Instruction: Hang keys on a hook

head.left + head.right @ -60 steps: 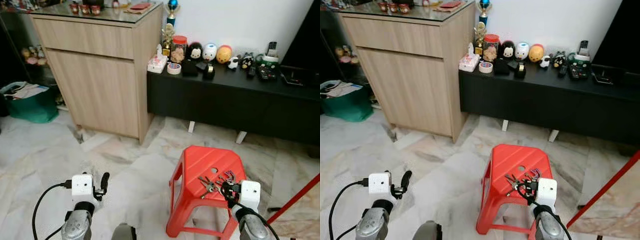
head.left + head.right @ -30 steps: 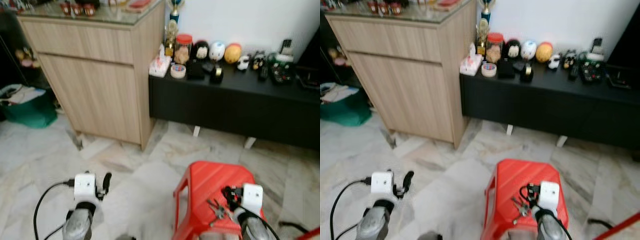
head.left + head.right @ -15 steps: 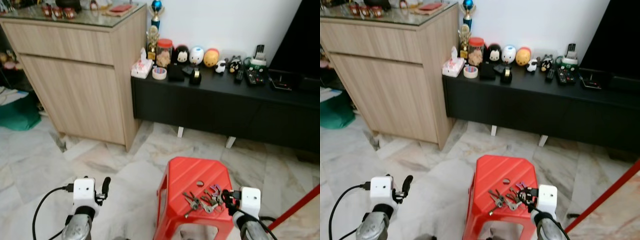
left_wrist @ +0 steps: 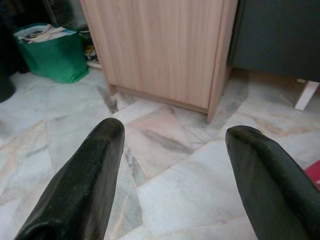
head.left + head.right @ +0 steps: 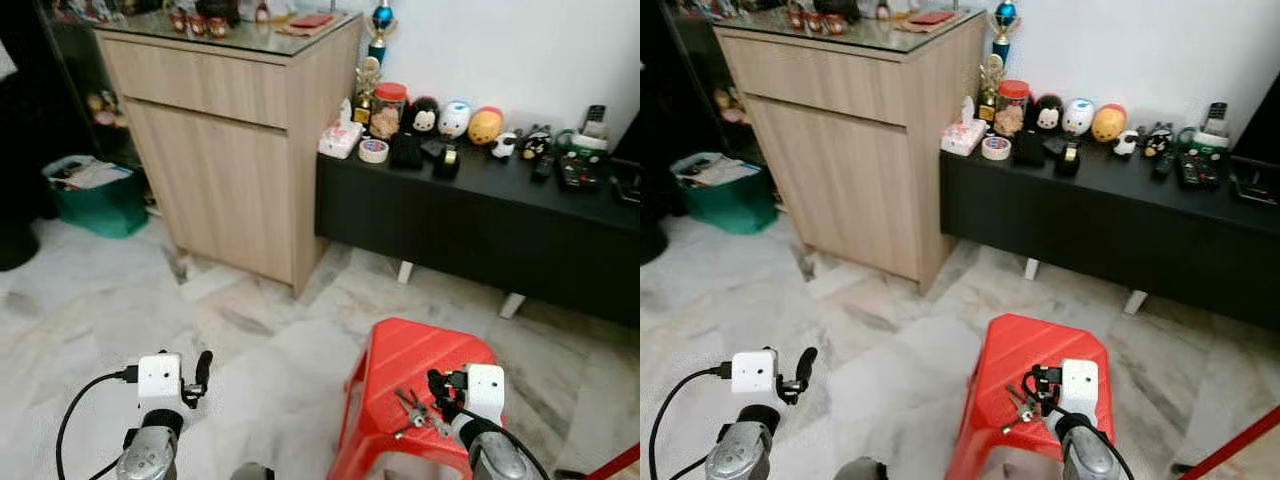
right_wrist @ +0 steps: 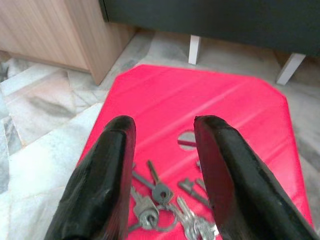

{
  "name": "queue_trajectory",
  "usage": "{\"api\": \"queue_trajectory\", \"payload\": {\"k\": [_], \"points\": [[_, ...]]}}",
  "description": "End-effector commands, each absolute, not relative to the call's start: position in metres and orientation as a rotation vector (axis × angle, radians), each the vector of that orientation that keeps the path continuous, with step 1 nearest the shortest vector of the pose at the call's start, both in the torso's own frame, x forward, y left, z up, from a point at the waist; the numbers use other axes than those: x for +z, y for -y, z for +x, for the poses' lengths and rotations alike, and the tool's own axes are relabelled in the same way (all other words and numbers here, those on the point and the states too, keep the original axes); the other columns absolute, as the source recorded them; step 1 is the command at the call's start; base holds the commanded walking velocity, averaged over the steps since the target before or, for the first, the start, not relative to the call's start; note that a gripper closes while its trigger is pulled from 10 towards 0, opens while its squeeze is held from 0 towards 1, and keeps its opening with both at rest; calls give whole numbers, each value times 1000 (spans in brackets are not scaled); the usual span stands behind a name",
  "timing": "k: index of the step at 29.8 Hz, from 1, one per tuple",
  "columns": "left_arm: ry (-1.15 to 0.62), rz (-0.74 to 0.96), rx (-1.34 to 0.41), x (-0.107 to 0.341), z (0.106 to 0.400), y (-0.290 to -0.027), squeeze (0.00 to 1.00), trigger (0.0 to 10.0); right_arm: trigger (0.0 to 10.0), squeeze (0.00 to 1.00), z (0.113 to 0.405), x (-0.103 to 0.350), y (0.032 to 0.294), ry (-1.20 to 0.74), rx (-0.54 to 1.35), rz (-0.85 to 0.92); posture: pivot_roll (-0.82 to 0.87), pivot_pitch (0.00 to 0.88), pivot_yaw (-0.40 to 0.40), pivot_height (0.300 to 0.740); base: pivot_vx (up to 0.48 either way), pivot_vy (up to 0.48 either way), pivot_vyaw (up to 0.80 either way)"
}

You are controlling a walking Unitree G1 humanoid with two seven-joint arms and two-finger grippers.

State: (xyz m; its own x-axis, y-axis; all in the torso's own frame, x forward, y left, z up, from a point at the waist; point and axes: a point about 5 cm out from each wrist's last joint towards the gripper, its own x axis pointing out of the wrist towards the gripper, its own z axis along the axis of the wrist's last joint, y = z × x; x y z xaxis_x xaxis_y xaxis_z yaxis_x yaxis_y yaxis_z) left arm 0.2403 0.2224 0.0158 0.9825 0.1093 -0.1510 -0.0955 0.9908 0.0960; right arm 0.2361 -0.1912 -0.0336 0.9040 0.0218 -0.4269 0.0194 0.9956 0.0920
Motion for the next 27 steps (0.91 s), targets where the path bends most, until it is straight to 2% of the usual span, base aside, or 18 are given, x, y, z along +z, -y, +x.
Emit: {"api": "queue_trajectory", "payload": {"k": [1, 9, 13, 21, 27], "points": [[-158, 82, 93, 15, 242, -220, 0, 10000, 10000, 0, 236, -33, 195, -441, 0, 80, 52, 0, -66, 655, 0, 0, 0], [-148, 74, 101, 17, 242, -221, 0, 10000, 10000, 0, 238, -34, 194, -477, 10, 45, 71, 0, -84, 650, 0, 0, 0], [-142, 81, 110, 17, 240, -223, 0, 10000, 10000, 0, 240, -33, 190, -467, 47, 45, 100, 0, -104, 620, 0, 0, 0], [-152, 74, 138, 13, 232, -226, 0, 10000, 10000, 0, 242, -35, 189, -496, 38, 41, 117, 0, -105, 620, 0, 0, 0], [-165, 69, 112, 12, 240, -219, 0, 10000, 10000, 0, 242, -34, 189, -493, 36, 46, 85, 0, -87, 620, 0, 0, 0]]}}
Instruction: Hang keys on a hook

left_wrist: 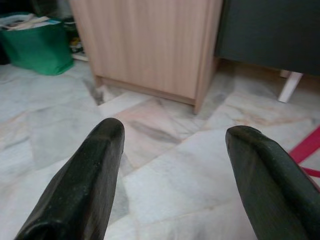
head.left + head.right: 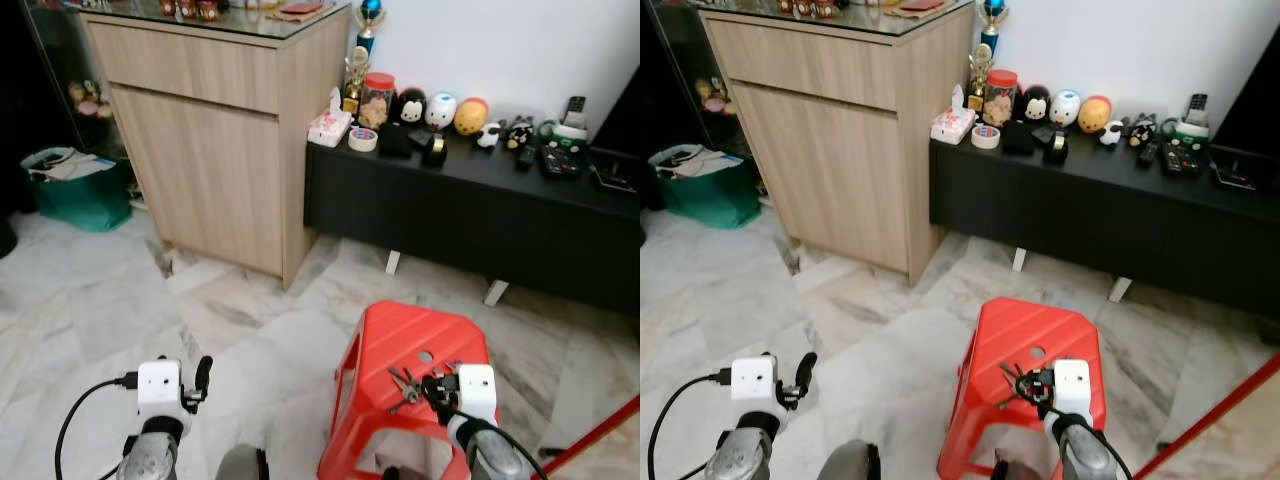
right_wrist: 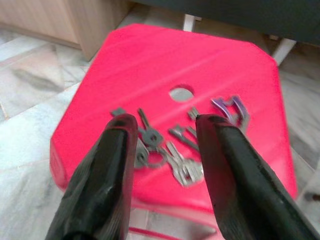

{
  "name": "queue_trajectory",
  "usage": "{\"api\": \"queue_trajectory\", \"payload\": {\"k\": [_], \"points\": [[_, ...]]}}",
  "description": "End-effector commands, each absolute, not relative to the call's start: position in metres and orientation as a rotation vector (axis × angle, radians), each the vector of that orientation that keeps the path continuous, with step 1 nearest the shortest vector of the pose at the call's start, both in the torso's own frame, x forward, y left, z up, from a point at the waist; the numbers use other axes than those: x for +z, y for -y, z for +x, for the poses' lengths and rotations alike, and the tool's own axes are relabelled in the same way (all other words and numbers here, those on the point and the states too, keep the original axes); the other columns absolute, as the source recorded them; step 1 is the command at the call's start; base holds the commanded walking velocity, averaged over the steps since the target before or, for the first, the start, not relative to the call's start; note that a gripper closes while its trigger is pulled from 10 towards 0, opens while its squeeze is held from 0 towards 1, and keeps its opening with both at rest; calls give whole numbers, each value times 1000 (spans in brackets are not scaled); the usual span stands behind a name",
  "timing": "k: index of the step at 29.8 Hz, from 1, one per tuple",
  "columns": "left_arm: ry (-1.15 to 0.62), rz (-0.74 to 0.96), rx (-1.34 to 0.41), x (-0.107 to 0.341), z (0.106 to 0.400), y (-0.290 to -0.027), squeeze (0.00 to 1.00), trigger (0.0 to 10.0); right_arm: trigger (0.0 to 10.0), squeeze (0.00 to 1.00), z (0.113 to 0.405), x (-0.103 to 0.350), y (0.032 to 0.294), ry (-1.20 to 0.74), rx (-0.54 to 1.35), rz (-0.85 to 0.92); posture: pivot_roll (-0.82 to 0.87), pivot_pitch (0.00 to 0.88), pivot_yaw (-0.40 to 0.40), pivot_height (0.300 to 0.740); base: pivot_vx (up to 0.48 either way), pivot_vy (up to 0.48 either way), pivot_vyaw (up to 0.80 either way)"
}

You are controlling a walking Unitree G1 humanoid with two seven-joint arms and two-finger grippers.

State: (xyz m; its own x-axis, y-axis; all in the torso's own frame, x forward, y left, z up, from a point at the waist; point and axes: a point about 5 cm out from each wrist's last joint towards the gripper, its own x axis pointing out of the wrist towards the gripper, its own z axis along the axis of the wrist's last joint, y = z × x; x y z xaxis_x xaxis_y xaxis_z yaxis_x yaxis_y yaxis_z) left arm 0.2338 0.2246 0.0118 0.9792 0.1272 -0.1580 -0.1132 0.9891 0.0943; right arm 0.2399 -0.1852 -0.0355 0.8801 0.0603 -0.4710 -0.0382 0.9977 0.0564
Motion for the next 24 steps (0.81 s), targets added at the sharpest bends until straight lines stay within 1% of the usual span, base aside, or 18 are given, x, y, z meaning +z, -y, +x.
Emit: {"api": "queue_trajectory", "payload": {"k": [1, 5, 7, 12, 24], "points": [[-167, 68, 109, 12, 240, -218, 0, 10000, 10000, 0, 242, -34, 190, -494, 33, 47, 85, 0, -87, 620, 0, 0, 0], [-171, 73, 90, 13, 246, -215, 0, 10000, 10000, 0, 239, -36, 193, -500, 32, 36, 78, 0, -86, 620, 0, 0, 0], [-173, 79, 95, 14, 248, -216, 0, 10000, 10000, 0, 238, -37, 191, -509, 45, 25, 83, 0, -92, 620, 253, 0, 0], [-171, 75, 111, 14, 248, -220, 0, 10000, 10000, 0, 239, -37, 189, -510, 48, 31, 92, 0, -97, 620, 278, 0, 800], [-176, 73, 125, 12, 245, -223, 0, 10000, 10000, 0, 242, -35, 188, -507, 27, 51, 94, 0, -91, 620, 284, 0, 0]]}}
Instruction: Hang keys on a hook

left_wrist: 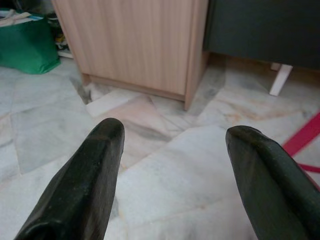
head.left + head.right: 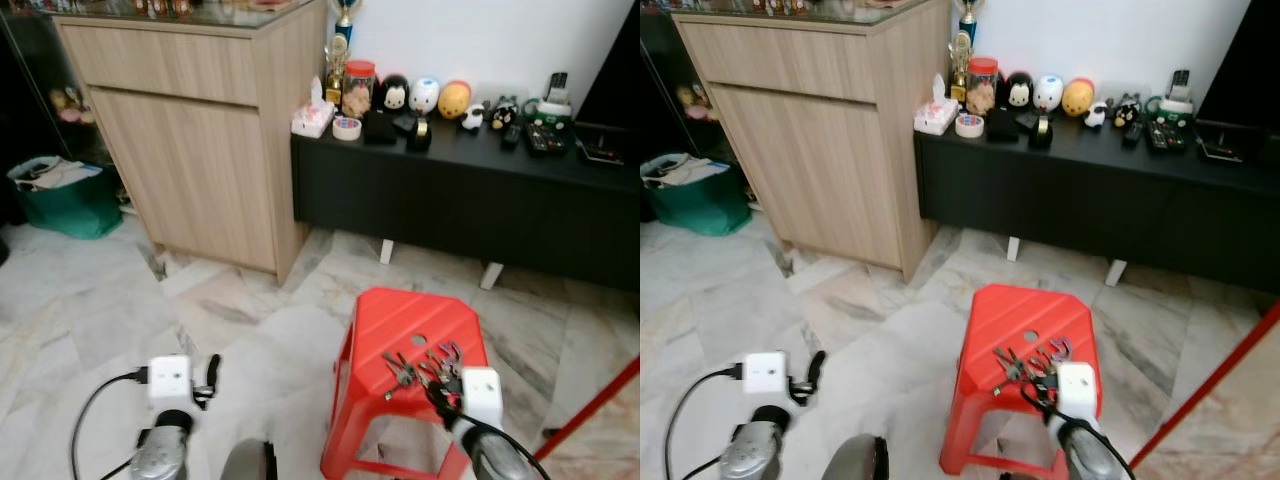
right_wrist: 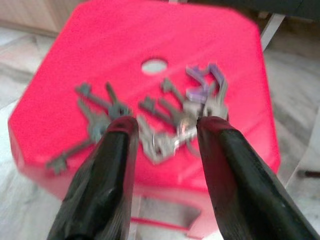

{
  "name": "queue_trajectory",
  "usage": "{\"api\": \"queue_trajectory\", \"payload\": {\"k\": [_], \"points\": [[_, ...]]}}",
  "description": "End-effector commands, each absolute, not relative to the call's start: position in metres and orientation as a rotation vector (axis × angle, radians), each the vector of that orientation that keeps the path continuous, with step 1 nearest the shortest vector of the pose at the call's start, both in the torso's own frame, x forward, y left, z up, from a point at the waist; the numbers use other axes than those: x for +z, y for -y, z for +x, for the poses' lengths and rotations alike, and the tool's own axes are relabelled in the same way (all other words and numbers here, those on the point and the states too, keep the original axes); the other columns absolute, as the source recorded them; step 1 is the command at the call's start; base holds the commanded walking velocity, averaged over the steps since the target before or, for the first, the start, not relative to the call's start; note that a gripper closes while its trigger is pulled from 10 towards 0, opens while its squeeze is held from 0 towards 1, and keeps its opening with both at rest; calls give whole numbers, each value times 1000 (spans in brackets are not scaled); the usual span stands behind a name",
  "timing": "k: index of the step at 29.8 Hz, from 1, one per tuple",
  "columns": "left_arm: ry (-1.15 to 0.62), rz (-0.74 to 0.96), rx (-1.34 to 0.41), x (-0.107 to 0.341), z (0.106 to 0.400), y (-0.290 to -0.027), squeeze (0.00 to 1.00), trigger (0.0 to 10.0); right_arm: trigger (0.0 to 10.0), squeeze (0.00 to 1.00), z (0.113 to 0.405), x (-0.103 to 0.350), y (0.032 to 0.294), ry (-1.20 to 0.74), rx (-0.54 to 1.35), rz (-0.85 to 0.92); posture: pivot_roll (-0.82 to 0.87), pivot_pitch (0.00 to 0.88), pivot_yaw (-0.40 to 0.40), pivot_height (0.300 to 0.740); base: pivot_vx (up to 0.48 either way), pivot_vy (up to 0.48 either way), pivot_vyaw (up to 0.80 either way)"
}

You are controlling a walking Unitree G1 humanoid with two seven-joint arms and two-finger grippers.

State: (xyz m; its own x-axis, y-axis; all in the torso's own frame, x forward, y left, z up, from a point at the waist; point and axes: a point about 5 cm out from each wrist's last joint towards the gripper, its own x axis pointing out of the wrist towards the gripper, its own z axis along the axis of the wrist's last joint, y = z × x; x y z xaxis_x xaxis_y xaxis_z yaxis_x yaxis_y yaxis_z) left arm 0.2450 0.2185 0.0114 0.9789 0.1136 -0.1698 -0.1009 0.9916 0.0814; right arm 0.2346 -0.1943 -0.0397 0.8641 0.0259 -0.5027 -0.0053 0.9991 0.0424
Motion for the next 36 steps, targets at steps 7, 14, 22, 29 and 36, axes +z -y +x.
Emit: {"api": "queue_trajectory", "payload": {"k": [7, 14, 22, 29, 36], "points": [[-170, 74, 123, 13, 246, -223, 0, 10000, 10000, 0, 241, -36, 186, -511, 63, 42, 89, 0, -86, 620, 284, 0, 0], [-174, 73, 115, 12, 246, -222, 0, 10000, 10000, 0, 238, -38, 187, -521, 44, 70, 91, 0, -86, 620, 239, 0, 514], [-177, 69, 116, 11, 244, -221, 0, 10000, 10000, 0, 238, -39, 187, -533, 70, 49, 90, 0, -87, 620, 0, 0, 0], [-176, 70, 120, 11, 244, -222, 0, 10000, 10000, 0, 239, -38, 186, -531, 86, 20, 90, 0, -87, 620, 296, 0, 196], [-180, 67, 116, 10, 243, -221, 0, 10000, 10000, 0, 237, -40, 188, -552, 56, 22, 85, 0, -86, 620, 313, 0, 343]]}}
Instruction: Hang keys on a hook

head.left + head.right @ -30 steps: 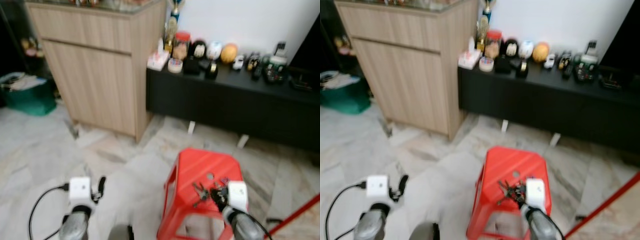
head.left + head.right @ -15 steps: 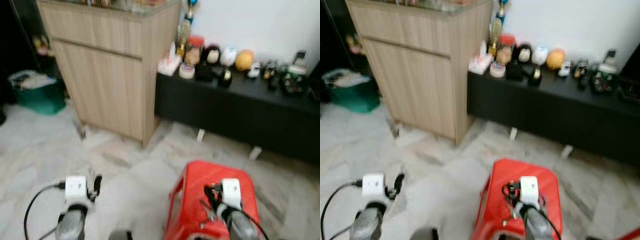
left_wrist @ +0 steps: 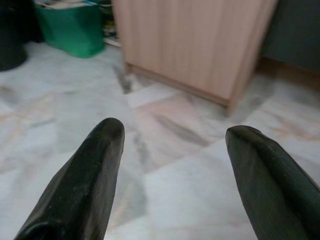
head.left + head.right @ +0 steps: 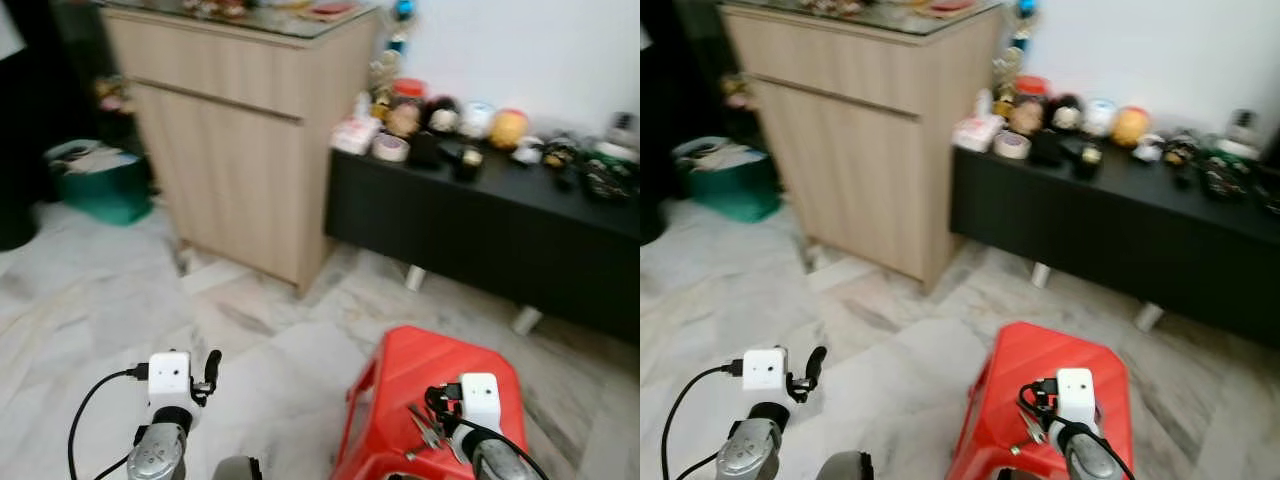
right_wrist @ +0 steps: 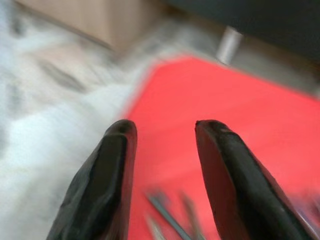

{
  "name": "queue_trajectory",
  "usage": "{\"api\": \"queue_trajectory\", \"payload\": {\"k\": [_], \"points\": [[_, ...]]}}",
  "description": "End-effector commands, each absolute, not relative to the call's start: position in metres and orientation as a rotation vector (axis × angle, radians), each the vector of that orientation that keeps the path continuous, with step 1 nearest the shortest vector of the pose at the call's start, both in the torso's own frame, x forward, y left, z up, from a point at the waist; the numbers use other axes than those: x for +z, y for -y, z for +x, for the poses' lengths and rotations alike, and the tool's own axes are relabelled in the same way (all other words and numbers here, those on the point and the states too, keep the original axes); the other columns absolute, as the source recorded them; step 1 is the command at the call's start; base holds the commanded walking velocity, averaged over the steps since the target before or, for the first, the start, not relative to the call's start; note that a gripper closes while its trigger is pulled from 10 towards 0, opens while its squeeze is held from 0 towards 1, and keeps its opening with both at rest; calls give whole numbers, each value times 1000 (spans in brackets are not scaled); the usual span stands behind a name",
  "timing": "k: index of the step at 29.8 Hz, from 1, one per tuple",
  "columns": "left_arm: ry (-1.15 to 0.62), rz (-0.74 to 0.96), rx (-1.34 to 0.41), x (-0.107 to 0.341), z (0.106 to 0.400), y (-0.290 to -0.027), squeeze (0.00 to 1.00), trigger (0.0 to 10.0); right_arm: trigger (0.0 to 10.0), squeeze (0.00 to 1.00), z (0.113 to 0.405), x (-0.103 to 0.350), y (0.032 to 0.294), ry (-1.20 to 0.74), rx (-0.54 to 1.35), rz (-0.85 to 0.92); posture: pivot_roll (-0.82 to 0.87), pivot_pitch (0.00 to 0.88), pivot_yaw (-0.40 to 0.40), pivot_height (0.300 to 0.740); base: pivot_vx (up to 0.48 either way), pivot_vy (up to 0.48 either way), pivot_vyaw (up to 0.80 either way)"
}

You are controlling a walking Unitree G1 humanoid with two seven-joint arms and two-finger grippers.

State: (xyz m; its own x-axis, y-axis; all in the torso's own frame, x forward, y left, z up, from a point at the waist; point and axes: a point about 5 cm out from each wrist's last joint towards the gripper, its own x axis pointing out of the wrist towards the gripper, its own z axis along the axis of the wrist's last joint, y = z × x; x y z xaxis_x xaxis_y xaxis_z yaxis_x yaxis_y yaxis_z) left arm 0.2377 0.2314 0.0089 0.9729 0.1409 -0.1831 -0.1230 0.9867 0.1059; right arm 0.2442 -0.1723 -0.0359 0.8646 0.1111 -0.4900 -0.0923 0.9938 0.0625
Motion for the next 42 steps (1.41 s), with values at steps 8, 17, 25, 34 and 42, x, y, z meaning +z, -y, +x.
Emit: {"api": "queue_trajectory", "payload": {"k": [8, 17, 25, 34, 42], "points": [[-177, 69, 115, 10, 243, -221, 0, 10000, 10000, 0, 234, -44, 188, -590, 78, 0, 80, 0, -82, 620, 108, 0, 0], [-188, 68, 115, 8, 240, -221, 0, 10000, 10000, 0, 222, -56, 186, -716, 104, -47, 83, 0, -83, 620, 0, 0, 0], [-202, 70, 123, 5, 233, -224, 0, 10000, 10000, 0, 215, -62, 180, -775, 184, -30, 83, 0, -83, 620, 0, 0, 0], [-204, 72, 126, 4, 231, -224, 0, 10000, 10000, 0, 213, -64, 180, -796, 198, -18, 84, 0, -85, 620, 0, 0, 0], [-209, 75, 128, 4, 231, -225, 0, 10000, 10000, 0, 213, -65, 183, -826, 153, -2, 84, 0, -85, 620, 0, 0, 0]]}}
